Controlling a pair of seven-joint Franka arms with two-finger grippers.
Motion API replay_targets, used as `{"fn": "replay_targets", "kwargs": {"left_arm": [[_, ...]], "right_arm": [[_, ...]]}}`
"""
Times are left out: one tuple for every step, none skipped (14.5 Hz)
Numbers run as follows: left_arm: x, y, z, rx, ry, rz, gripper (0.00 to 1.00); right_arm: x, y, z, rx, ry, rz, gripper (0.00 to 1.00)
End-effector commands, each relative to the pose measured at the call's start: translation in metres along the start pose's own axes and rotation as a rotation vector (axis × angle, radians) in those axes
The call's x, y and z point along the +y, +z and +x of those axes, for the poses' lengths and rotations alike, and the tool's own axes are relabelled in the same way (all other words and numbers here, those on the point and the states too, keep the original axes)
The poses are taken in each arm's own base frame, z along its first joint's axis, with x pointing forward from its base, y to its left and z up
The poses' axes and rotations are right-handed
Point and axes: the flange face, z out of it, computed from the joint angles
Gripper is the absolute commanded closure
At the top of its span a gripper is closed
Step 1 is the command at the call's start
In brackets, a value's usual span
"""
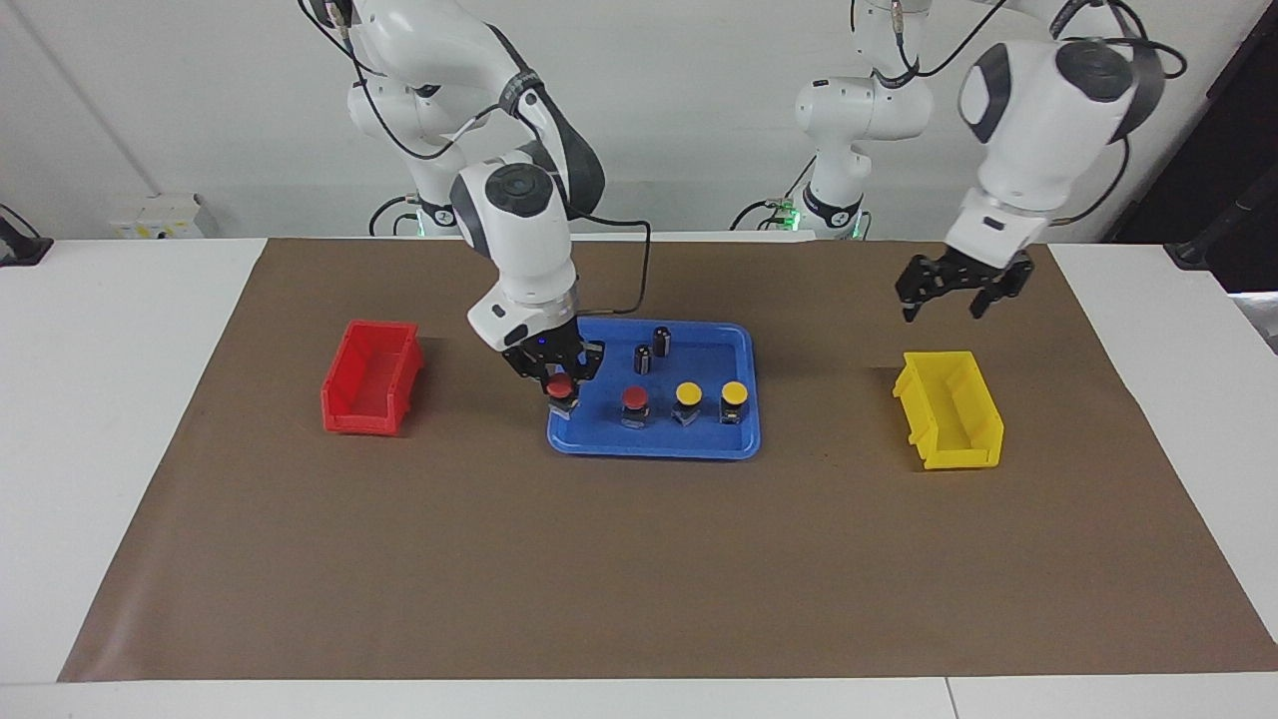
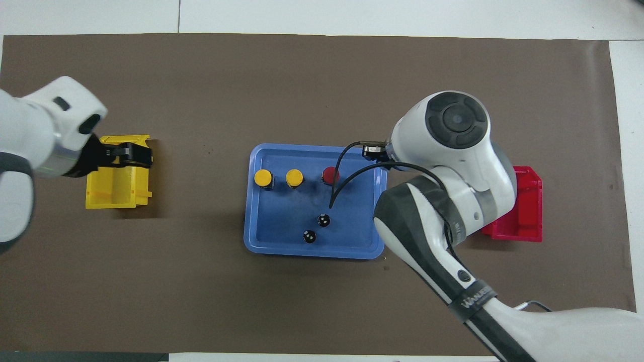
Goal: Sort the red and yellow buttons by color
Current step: 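Carry the red button into the red bin while the left gripper grasps a yellow button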
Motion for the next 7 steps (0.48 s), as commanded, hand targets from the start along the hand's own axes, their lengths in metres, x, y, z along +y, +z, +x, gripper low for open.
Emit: {"fn": "replay_targets", "kwargs": {"left_arm": [[0.083,0.059,-0.006,-0.002,-0.038,-0.013,0.01],[0.105,0.078,-0.007,0.001,-0.04,-0.017,0.02],[0.126,0.098,-0.01,0.003,-0.032,-0.021,0.03],[0.136,0.113,-0.01,-0.001,-0.038,-0.021,0.05],[0.139,0.126,-0.01,-0.01,-0.032,-0.015,0.09],[0.14,0.136,-0.011,-0.01,-0.026,-0.015,0.17],[0.14,0.142,-0.012,-0.004,-0.026,-0.02,0.2]], "right_arm": [[0.086,-0.026,-0.005,-0.028,-0.042,-0.066,0.84],[0.113,-0.031,-0.01,-0.032,-0.052,-0.079,0.84],[0.136,-0.036,-0.014,-0.034,-0.079,-0.083,0.84],[0.161,-0.036,-0.021,-0.051,-0.114,-0.069,0.84],[0.185,-0.038,-0.03,-0.06,-0.128,-0.044,0.84],[0.209,-0.035,-0.039,-0.073,-0.129,-0.029,0.84],[0.23,-0.031,-0.048,-0.085,-0.121,-0.01,0.84]]}}
